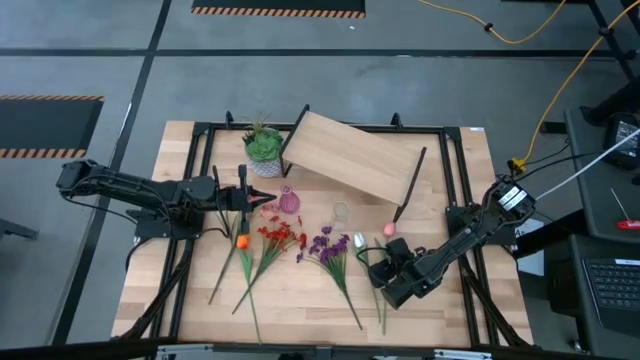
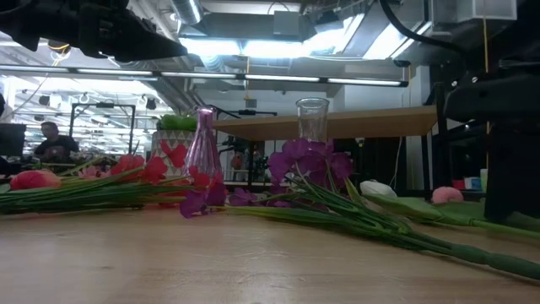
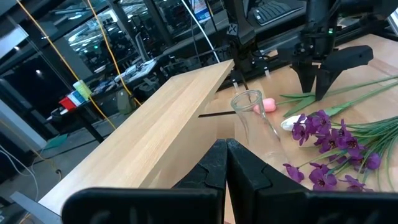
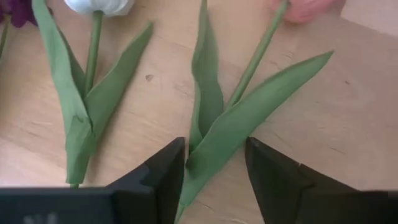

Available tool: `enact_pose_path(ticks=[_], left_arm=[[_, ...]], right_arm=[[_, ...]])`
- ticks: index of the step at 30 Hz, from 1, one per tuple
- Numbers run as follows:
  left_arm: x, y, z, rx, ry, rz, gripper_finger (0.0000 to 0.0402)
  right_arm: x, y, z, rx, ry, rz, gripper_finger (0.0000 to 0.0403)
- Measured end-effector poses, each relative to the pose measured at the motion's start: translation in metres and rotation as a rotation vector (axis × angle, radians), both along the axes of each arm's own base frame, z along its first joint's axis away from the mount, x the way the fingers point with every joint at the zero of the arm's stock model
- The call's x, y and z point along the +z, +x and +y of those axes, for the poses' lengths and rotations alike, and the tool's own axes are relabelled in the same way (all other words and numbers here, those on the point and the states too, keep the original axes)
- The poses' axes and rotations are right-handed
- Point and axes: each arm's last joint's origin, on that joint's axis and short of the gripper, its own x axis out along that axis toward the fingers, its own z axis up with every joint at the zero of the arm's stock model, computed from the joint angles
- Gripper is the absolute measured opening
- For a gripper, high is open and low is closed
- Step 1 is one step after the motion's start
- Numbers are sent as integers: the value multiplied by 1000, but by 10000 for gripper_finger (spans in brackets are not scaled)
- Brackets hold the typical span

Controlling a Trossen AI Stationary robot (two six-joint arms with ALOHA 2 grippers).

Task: Pick and place flowers into a vace then onto a shelf
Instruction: Put the pink flower into the transparent vase

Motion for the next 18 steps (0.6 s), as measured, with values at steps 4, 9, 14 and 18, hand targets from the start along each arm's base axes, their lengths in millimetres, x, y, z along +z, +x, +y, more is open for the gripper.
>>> enact_pose_path(ticks=[4, 9, 14, 18], left_arm=[[0, 0, 0, 0, 0, 0, 2], [0, 0, 0, 0, 0, 0, 2], [0, 0, 0, 0, 0, 0, 2], [0, 0, 0, 1, 0, 0, 2]], right_arm=[[0, -1, -1, -2, -4, 17, 127], [-1, -2, -2, -2, -12, 32, 68], [0, -2, -2, -3, -9, 35, 10], [5, -4, -3, -31, 19, 33, 12]])
